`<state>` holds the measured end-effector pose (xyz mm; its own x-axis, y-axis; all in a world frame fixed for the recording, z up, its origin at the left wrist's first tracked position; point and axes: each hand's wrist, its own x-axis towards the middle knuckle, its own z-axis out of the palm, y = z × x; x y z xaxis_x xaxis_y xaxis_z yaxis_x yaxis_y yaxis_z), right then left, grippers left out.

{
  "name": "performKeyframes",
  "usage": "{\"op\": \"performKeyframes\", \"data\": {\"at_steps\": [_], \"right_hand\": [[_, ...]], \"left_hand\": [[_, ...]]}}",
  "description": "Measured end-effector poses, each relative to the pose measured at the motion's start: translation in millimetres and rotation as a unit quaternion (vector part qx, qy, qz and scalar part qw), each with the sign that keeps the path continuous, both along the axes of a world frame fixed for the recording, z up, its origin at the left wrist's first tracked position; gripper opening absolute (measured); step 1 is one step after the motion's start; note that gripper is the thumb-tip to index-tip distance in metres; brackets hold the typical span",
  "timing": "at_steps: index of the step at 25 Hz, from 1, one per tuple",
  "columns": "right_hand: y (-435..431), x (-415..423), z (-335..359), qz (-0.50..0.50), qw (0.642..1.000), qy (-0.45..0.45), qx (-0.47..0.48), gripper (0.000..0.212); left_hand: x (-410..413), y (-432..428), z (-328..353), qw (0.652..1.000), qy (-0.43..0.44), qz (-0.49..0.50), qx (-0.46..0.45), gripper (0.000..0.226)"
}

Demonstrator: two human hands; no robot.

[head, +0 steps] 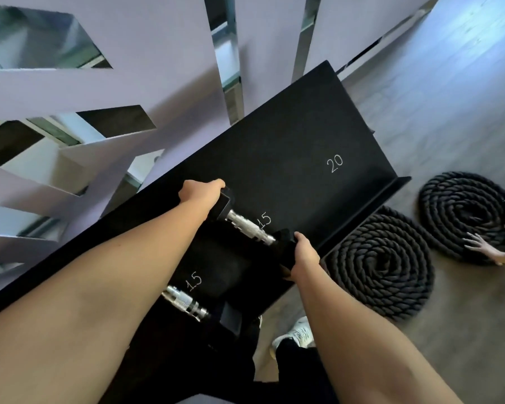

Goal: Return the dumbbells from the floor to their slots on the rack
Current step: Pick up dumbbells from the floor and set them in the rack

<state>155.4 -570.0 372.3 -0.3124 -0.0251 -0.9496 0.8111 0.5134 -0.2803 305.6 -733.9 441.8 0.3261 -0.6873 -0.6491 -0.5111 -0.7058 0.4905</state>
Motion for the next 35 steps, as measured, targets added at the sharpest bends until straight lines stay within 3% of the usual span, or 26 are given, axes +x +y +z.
{"op": "performKeyframes", "data": {"at_steps": [9,13,15,20,23,26,30,32,35], "right_hand": [[-17.7,-34.0,46.5,0.186,0.964,0.191,0.014,0.023],[-15.0,-50.0,103.3,0.298,0.922,0.242,-0.054,0.024],[-11.1,-63.7,146.7,0.359,0.874,0.315,-0.092,0.018],[14.5,-84.1,239.5,0.480,0.728,0.460,-0.169,0.038],[33.9,-62.0,271.6,0.539,0.616,0.527,-0.231,0.052],[63.7,-7.8,290.9,0.615,0.482,0.559,-0.279,0.060],[110.3,67.7,305.6,0.661,0.337,0.574,-0.346,0.066],[145.5,104.2,313.3,0.675,0.291,0.574,-0.361,0.069],[204.9,159.1,321.7,0.681,0.250,0.568,-0.390,0.070]], "left_hand": [[-6.6,25.8,-7.7,0.998,-0.003,-0.067,0.018,0.076],[-13.7,42.1,33.1,0.997,0.002,-0.077,-0.018,0.058],[-20.2,49.4,74.8,0.988,0.024,-0.128,-0.087,0.044],[-12.2,109.4,166.1,0.949,0.030,-0.218,-0.226,0.042],[16.6,168.3,196.6,0.927,-0.045,-0.220,-0.301,0.067],[63.6,242.2,207.0,0.902,-0.133,-0.224,-0.344,0.077],[140.9,329.5,216.2,0.893,-0.193,-0.177,-0.367,0.083],[183.5,378.7,224.7,0.897,-0.208,-0.141,-0.364,0.084],[241.7,453.2,233.7,0.899,-0.234,-0.106,-0.356,0.085]]}}
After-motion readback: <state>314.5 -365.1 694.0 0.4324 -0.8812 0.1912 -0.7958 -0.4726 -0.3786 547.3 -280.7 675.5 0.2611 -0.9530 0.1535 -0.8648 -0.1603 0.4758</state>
